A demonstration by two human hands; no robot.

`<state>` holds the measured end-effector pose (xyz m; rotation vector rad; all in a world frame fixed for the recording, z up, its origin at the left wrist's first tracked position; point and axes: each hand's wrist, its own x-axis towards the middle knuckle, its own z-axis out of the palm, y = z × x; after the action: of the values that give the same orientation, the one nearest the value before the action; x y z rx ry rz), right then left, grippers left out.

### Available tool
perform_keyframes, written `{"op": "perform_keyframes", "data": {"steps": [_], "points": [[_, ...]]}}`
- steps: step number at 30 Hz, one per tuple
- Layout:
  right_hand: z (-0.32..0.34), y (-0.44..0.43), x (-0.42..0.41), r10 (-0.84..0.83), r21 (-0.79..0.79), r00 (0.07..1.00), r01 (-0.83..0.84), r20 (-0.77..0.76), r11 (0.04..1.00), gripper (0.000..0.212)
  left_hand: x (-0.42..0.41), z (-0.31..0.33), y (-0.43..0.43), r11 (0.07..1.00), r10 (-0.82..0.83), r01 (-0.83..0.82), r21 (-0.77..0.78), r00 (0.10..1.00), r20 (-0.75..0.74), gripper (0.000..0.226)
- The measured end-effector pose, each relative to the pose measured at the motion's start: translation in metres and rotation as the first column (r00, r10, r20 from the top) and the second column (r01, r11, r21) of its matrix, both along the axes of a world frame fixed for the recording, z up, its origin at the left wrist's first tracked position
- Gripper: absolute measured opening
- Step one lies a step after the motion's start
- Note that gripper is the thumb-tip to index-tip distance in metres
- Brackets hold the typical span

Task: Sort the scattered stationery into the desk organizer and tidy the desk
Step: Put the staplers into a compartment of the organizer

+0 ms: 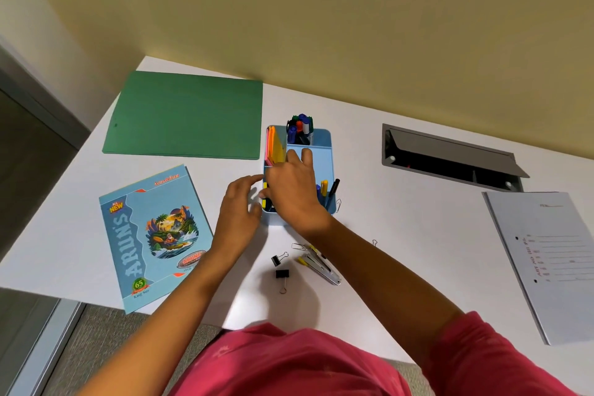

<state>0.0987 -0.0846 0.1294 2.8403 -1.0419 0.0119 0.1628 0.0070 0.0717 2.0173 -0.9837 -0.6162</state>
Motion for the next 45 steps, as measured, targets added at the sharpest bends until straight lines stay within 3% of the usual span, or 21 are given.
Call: {"op": "perform_keyframes", "data": {"steps": [10,15,21,27,34,40,45], "points": [[0.006,-0.008,-0.003,0.062,0.113,0.992,-0.049,-0.108,0.992,0.015,-0.002,-0.003,-0.001,0.977,-0.111,0.062,0.205,0.966,0.234,0.044],[0.004,-0.015,-0.013,-0.004,0.111,0.999,0.010,-0.051,0.994,0.015,-0.005,-0.002,-0.001,0.975,-0.122,0.051,0.215,0.935,0.332,0.042],[0.001,-0.027,-0.037,-0.017,0.049,0.999,0.019,-0.041,0.999,0.014,-0.012,-0.002,-0.003,0.982,-0.106,0.046,0.181,0.935,0.338,0.039],[-0.001,-0.028,-0.046,-0.027,0.078,0.999,0.024,0.045,0.997,0.023,-0.012,-0.002,-0.009,0.979,-0.115,0.050,0.198,0.938,0.327,0.036],[-0.010,-0.026,-0.045,-0.015,-0.028,0.986,0.020,0.166,0.999,0.012,-0.014,-0.001,-0.014,0.973,-0.137,0.068,0.219,0.938,0.319,0.036],[-0.006,-0.021,-0.046,0.068,-0.124,0.915,-0.019,0.398,0.992,0.012,-0.011,-0.003,-0.015,0.973,-0.123,0.050,0.227,0.939,0.320,0.040],[-0.007,-0.004,-0.049,0.148,-0.200,0.856,-0.053,0.495,0.978,0.013,-0.009,-0.003,-0.013,0.971,-0.142,0.062,0.230,0.927,0.348,0.032]]}}
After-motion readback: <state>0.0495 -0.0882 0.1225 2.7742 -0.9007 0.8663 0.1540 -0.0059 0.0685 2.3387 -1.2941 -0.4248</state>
